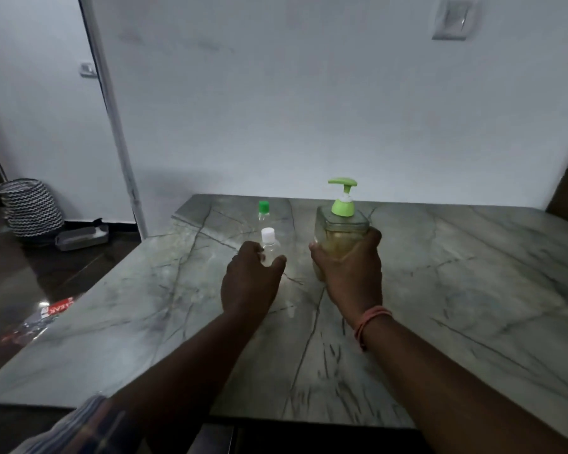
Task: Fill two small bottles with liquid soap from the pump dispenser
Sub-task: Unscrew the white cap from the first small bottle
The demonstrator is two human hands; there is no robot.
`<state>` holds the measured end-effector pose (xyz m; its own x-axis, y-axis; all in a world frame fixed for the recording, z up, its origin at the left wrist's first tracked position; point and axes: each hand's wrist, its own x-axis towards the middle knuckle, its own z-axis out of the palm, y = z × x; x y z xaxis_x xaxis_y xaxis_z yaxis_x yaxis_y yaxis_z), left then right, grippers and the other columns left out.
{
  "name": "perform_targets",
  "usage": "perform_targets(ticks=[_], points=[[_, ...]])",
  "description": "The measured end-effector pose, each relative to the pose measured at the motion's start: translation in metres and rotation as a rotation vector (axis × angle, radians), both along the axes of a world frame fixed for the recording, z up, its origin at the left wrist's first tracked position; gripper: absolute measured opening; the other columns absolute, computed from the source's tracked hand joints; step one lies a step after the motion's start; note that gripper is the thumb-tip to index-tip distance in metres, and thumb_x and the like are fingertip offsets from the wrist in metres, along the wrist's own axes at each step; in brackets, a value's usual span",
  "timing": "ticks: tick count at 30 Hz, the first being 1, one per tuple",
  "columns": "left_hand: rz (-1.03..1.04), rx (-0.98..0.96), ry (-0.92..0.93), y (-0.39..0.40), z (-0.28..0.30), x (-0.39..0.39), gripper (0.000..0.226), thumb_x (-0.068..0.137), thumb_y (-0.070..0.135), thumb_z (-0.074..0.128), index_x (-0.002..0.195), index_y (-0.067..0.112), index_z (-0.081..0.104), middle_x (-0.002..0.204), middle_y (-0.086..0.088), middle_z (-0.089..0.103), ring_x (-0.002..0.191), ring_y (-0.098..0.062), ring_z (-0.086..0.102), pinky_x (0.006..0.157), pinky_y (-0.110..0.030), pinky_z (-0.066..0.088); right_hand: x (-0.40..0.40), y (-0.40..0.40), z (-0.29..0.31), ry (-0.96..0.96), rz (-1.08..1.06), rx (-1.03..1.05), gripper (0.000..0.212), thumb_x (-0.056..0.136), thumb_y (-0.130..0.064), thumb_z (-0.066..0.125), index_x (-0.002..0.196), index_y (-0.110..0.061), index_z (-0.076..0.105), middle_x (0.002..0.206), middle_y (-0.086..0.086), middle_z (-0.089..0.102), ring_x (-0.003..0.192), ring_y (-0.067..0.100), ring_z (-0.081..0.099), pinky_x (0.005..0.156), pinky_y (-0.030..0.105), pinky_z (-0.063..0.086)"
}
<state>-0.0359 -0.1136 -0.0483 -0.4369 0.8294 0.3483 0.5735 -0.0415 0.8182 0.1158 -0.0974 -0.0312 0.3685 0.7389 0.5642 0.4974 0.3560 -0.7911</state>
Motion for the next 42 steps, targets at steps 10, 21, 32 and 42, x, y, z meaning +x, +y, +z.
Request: perform_targets(ticks=[10,21,32,42], points=[[-0.056,0.05,0.09,-0.047,-0.002,0.01,0.034,0.087,0.044,0.077,0.108,0.022,0.062,0.103,0.007,0.069,0.089,-0.015,0.064,0.071,-0.033,0.048,0.006,-0.043,-0.009,-0.015,0.062,-0.048,0.077,0.059,-0.057,0.079,0.11,-0.025,0.031,0.108,0.0,0.058,0.09,0.018,0.06,0.073,0.028,0.052],[-0.143,0.03,0.135,-0.024,-0.019,-0.003,0.031,0.087,0.044,0.077,0.104,0.028,0.057,0.096,0.016,0.067,0.083,-0.002,0.063,0.069,-0.029,0.052,0.004,-0.005,-0.021,-0.016,0.187,-0.121,0.083,0.062,-0.045,0.083,0.118,-0.022,0.027,0.119,0.005,0.051,0.102,0.022,0.058,0.078,0.027,0.049],[-0.411,0.052,0.158,0.021,-0.013,-0.036,0.027,0.078,0.052,0.064,0.094,0.034,0.051,0.084,0.014,0.067,0.068,0.0,0.064,0.053,-0.018,0.043,-0.047,-0.031,0.017,-0.543,0.167,0.257,0.026,0.091,-0.038,0.056,0.106,-0.02,0.045,0.096,-0.001,0.052,0.076,0.014,0.056,0.059,0.026,0.046],[-0.524,0.116,0.148,0.031,-0.017,-0.058,0.014,0.091,0.018,0.065,0.103,0.02,0.059,0.09,0.01,0.066,0.082,-0.005,0.066,0.067,-0.031,0.054,-0.087,0.008,0.001,-0.477,0.252,0.05,0.022,0.092,-0.043,0.051,0.092,-0.021,0.049,0.084,-0.003,0.058,0.075,0.014,0.057,0.059,0.029,0.044]])
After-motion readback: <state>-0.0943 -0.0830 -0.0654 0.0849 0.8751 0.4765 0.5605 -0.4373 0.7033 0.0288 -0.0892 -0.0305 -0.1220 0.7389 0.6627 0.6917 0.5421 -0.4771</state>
